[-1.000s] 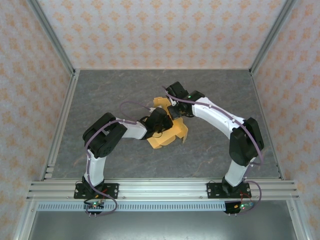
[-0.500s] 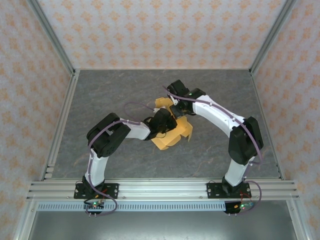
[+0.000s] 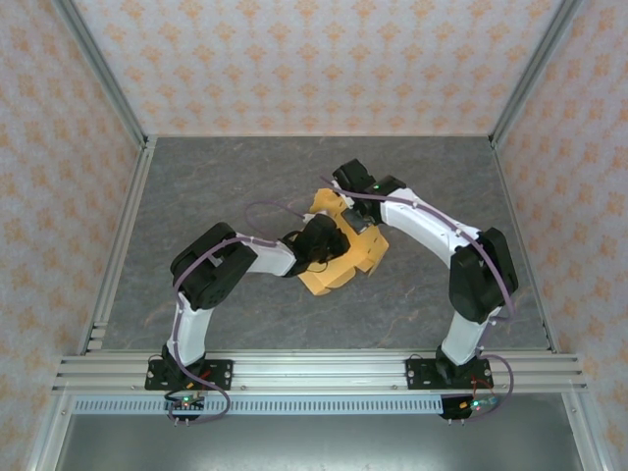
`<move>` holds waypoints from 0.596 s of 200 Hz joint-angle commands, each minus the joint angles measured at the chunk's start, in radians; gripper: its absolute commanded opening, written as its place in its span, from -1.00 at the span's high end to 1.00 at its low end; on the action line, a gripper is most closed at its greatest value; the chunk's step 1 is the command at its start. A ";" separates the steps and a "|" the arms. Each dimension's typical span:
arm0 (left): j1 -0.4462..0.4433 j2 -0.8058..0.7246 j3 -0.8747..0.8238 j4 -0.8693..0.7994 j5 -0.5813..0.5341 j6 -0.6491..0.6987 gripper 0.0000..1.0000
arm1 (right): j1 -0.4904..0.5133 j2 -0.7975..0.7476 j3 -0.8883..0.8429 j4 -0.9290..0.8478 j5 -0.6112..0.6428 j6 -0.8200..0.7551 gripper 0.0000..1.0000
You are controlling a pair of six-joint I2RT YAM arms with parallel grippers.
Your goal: Fold the paper box
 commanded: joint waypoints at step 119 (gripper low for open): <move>0.073 -0.240 -0.204 -0.071 0.071 0.040 0.40 | 0.041 -0.041 -0.102 0.224 0.209 -0.310 1.00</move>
